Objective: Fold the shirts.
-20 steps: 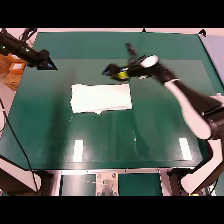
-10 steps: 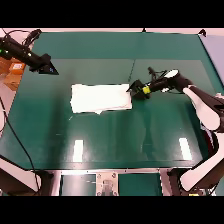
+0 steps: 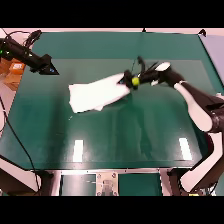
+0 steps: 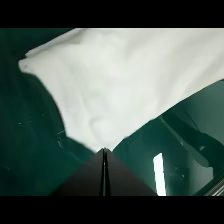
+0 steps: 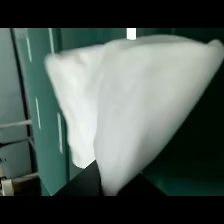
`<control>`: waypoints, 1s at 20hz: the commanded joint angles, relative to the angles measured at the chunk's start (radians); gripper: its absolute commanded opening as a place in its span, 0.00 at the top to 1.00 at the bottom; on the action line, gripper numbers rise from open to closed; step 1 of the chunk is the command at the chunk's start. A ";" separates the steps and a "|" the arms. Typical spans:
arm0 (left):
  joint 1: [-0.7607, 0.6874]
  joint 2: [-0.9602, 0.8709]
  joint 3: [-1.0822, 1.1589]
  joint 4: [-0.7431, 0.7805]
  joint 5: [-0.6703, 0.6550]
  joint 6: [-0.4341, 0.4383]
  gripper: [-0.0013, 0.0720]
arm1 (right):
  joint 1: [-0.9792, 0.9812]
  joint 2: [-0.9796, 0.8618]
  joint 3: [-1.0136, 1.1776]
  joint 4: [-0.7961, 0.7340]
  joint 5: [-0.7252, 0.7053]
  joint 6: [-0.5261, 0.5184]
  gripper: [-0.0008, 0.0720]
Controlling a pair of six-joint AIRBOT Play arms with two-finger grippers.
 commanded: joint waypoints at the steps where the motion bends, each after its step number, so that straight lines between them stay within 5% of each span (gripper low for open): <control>1: 0.000 0.001 0.000 0.000 -0.014 0.000 0.95 | -0.115 0.098 0.147 0.003 0.059 0.052 0.97; 12: 0.000 0.001 0.000 -0.005 -0.022 0.000 0.95 | -0.920 0.398 0.204 -0.242 0.256 0.199 0.97; 20: 0.000 0.001 0.000 -0.008 -0.023 0.002 0.95 | -1.329 0.546 0.186 -0.594 0.493 0.293 0.97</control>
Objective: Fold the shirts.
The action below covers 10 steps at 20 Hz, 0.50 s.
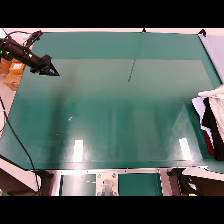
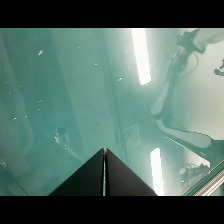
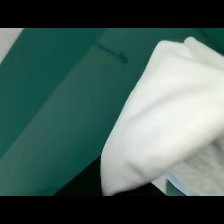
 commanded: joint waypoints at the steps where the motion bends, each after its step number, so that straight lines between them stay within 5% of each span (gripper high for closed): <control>1: 0.000 0.001 0.000 0.000 -0.004 0.003 0.95 | -0.129 0.075 -0.037 -0.218 0.114 0.062 0.97; 10: 0.000 0.001 0.000 -0.001 -0.042 0.011 0.95 | -0.140 0.186 -0.550 -0.749 0.149 0.114 0.97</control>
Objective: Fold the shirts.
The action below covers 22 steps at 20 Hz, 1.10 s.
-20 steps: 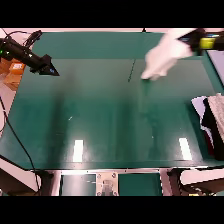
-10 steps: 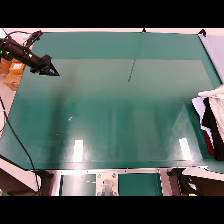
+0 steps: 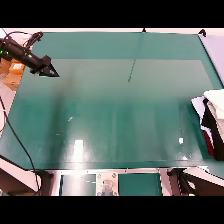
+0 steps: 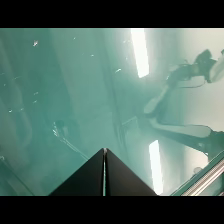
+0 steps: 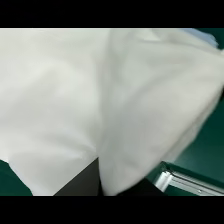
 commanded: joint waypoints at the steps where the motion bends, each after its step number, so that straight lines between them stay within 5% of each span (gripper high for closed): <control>1: 0.000 0.001 0.000 0.000 -0.007 0.005 0.95 | -0.006 0.016 -0.206 -0.231 -0.052 0.017 0.97; 2: 0.000 0.001 0.000 0.000 -0.006 0.005 0.95 | -0.007 0.016 -0.261 -0.238 -0.090 0.017 0.91; 4: 0.000 0.001 0.000 0.000 -0.006 0.005 0.95 | -0.009 0.013 -0.342 -0.238 -0.108 0.018 0.25; 5: 0.000 0.001 0.000 -0.001 -0.004 0.005 0.95 | -0.008 0.009 -0.351 -0.238 -0.103 0.018 0.21; 8: 0.000 0.001 0.000 -0.002 0.017 0.004 0.95 | 0.009 0.007 -0.259 -0.124 -0.098 0.069 0.25; 9: 0.000 0.003 0.000 -0.003 0.016 0.003 0.95 | 0.028 0.007 -0.209 -0.024 -0.111 0.061 0.43; 10: 0.000 0.008 0.000 -0.002 0.011 -0.002 0.95 | 0.064 0.008 -0.157 0.104 -0.139 0.021 0.77; 11: 0.000 0.017 0.000 -0.002 0.006 -0.007 0.95 | 0.109 0.009 -0.113 0.214 -0.171 -0.010 0.87; 15: -0.032 0.111 -0.027 0.000 0.008 -0.024 0.95 | 0.395 0.031 -0.040 0.445 -0.301 -0.112 0.97; 22: -0.215 0.495 -0.599 0.036 0.249 -0.041 0.95 | 0.890 0.210 -0.428 0.357 -0.422 -0.180 0.97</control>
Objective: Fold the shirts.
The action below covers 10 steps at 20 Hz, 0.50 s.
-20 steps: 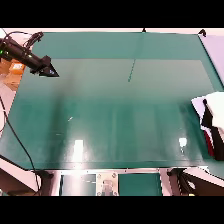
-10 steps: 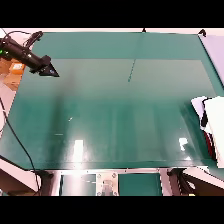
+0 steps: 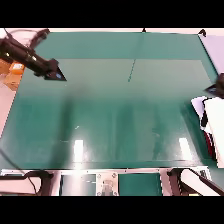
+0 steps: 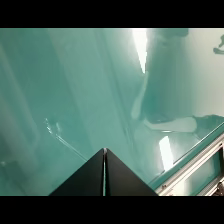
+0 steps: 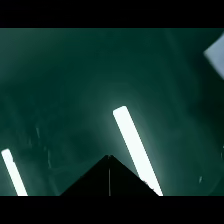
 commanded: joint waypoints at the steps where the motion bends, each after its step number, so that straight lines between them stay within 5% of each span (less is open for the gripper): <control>1: -0.091 0.210 -0.333 0.016 0.171 -0.031 0.95 | 0.225 0.103 -0.240 -0.002 -0.128 -0.028 0.97; 10: -0.121 0.319 -0.528 0.001 0.180 -0.032 0.95 | 0.391 0.121 -0.333 0.005 -0.205 -0.045 0.97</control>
